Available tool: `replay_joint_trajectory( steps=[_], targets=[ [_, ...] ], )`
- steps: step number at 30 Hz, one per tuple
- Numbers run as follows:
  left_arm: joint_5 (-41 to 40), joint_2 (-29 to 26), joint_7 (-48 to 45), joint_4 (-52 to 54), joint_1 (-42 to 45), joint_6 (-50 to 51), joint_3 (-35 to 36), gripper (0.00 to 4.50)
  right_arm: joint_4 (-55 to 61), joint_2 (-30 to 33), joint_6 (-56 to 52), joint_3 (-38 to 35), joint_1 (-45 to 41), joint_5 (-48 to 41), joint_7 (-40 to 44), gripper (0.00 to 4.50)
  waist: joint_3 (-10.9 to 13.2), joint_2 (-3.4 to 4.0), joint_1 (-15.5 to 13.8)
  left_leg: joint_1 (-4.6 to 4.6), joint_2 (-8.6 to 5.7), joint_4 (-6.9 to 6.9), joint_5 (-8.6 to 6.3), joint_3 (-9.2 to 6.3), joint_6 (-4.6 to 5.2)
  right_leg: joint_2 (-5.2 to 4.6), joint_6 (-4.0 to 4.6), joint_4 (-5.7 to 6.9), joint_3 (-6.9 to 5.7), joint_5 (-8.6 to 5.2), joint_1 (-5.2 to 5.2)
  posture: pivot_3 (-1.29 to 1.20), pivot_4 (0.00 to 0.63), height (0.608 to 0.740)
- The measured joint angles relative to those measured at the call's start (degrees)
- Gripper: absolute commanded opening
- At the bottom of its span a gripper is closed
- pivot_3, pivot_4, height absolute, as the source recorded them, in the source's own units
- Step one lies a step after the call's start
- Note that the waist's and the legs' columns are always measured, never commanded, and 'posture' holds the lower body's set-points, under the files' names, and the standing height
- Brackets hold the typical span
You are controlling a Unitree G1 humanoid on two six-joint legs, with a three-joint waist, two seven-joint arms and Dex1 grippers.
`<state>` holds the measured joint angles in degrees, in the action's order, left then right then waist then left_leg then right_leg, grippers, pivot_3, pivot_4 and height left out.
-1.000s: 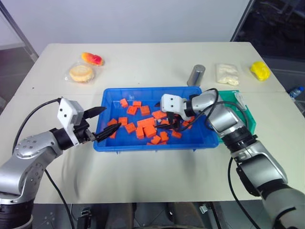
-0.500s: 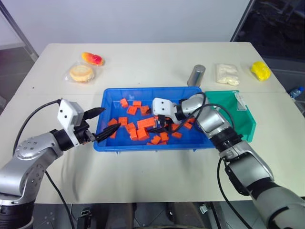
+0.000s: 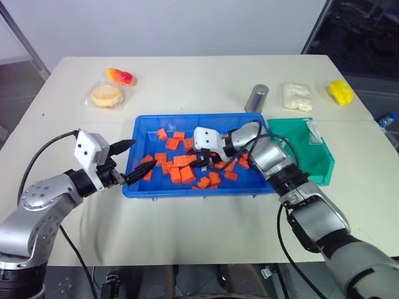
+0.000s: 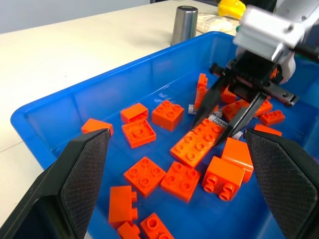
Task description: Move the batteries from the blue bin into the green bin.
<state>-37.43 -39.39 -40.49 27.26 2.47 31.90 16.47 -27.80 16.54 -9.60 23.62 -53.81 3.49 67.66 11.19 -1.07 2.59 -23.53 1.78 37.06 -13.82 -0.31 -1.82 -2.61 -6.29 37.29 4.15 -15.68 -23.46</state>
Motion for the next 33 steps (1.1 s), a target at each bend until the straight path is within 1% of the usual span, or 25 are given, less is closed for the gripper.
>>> replay_joint_trajectory(
  steps=[3,5,8,10,11,12,14,15,18,20,24,28,31,33],
  targets=[
    [0.32,0.09,-0.01,0.00,0.05,-0.01,-0.10,4.50,-0.32,-2.73,1.91,-2.05,-1.99,-0.46,-3.39,0.96,0.00,0.00,0.08,0.00,0.02,-0.02,0.00,-0.01,0.00,0.02,0.00,0.01,0.00,0.00,-0.02,0.00,0.150,0.740],
    [0.57,0.20,-0.02,0.00,0.39,-0.01,-0.56,4.50,-3.30,-5.05,5.86,-2.73,-4.18,0.06,-7.85,0.96,0.00,0.00,0.08,0.00,0.01,-0.02,0.00,0.00,-0.01,0.01,0.00,0.01,0.00,0.00,-0.01,0.00,0.150,0.740],
    [0.65,0.36,-0.08,-0.01,0.55,-0.03,-1.21,4.50,-7.69,-6.89,10.21,-2.71,-4.94,0.93,-11.81,0.96,-0.01,-0.01,-0.12,0.00,-0.02,-0.02,0.00,-0.02,-0.02,-0.05,0.01,0.00,-0.02,0.00,0.02,0.00,0.150,0.740],
    [0.67,0.41,-0.07,0.00,0.56,-0.03,-1.24,4.50,-10.49,-7.56,12.17,-2.72,-4.84,1.26,-13.57,1.99,-0.01,-0.01,-0.09,-0.01,-0.04,-0.02,0.00,0.01,-0.02,-0.10,0.01,-0.01,-0.01,0.01,0.02,0.00,0.150,0.740],
    [0.61,0.50,-0.02,0.00,0.58,-0.03,-1.24,4.50,-11.44,-7.61,12.81,-2.73,-4.79,1.31,-14.00,2.40,-0.01,-0.01,-0.05,-0.01,-0.04,-0.02,0.00,0.01,-0.02,-0.10,0.01,-0.01,-0.01,0.01,0.02,0.00,0.150,0.740],
    [0.51,0.78,0.05,0.00,0.58,0.00,-1.24,4.50,-12.19,-7.58,13.36,-2.75,-4.79,1.36,-14.42,2.98,-0.01,-0.01,-0.01,-0.01,-0.04,-0.02,0.00,0.01,-0.02,-0.08,0.01,0.00,-0.01,0.01,0.01,0.00,0.150,0.740],
    [0.32,1.11,0.22,0.05,0.60,0.12,-1.24,4.50,-12.91,-7.57,13.89,-2.82,-4.79,1.40,-14.82,3.90,-0.01,-0.01,0.04,0.00,-0.02,-0.04,0.00,-0.01,-0.02,-0.05,0.01,0.00,-0.01,0.01,0.00,0.00,0.150,0.740],
    [0.09,1.17,0.37,0.15,0.62,0.16,-1.24,4.50,-13.07,-7.52,13.94,-2.84,-4.79,1.43,-15.11,4.47,-0.01,-0.01,0.05,0.00,-0.01,-0.05,0.00,-0.01,-0.02,-0.04,0.01,0.01,-0.01,0.01,-0.01,0.00,0.150,0.740],
    [-0.33,1.17,0.56,0.59,0.76,0.18,-1.24,4.50,-12.93,-7.01,13.61,-3.34,-4.79,1.41,-15.21,4.47,-0.01,-0.01,0.09,0.00,-0.01,-0.04,0.00,-0.01,-0.02,-0.05,0.01,0.01,-0.01,0.01,-0.01,0.00,0.150,0.740],
    [-0.57,1.14,0.55,0.63,1.01,0.22,-1.26,4.50,-11.81,-5.49,12.27,-3.91,-4.79,1.11,-13.92,4.47,0.00,-0.01,0.00,0.00,-0.01,-0.04,0.00,-0.01,-0.02,-0.05,0.01,0.00,-0.01,0.01,0.00,0.00,0.150,0.740],
    [-1.06,0.29,0.01,0.62,1.30,0.44,-1.17,4.50,-2.91,1.03,5.39,-5.13,-3.97,-2.19,-6.21,4.47,0.00,-0.01,-0.19,-0.01,-0.03,-0.03,0.00,-0.02,-0.02,-0.09,0.01,-0.02,-0.02,0.01,0.03,0.00,0.150,0.740],
    [-1.50,-2.16,-1.03,0.71,2.20,1.33,-1.17,4.50,8.12,8.48,-4.24,-6.15,1.76,-6.20,2.03,4.47,-0.01,-0.01,-0.16,0.00,-0.03,-0.03,0.00,-0.05,-0.02,-0.06,0.01,-0.05,-0.05,0.00,0.06,0.00,0.150,0.740],
    [-2.84,-2.38,-1.35,1.45,3.54,2.19,-1.22,4.50,12.59,11.24,-8.25,-5.88,6.07,-7.21,4.79,4.47,0.00,-0.01,0.07,0.00,-0.01,-0.03,0.00,-0.02,-0.01,-0.02,0.01,-0.05,-0.04,0.00,0.03,0.00,0.150,0.740],
    [-3.62,-2.87,-2.00,2.15,4.02,2.79,-1.31,4.50,14.26,12.06,-9.61,-5.79,7.49,-7.17,5.24,4.47,0.00,0.00,0.17,0.00,0.01,-0.04,0.00,-0.01,-0.01,0.02,0.01,-0.05,-0.03,0.00,0.00,0.00,0.150,0.740]
  ],
)
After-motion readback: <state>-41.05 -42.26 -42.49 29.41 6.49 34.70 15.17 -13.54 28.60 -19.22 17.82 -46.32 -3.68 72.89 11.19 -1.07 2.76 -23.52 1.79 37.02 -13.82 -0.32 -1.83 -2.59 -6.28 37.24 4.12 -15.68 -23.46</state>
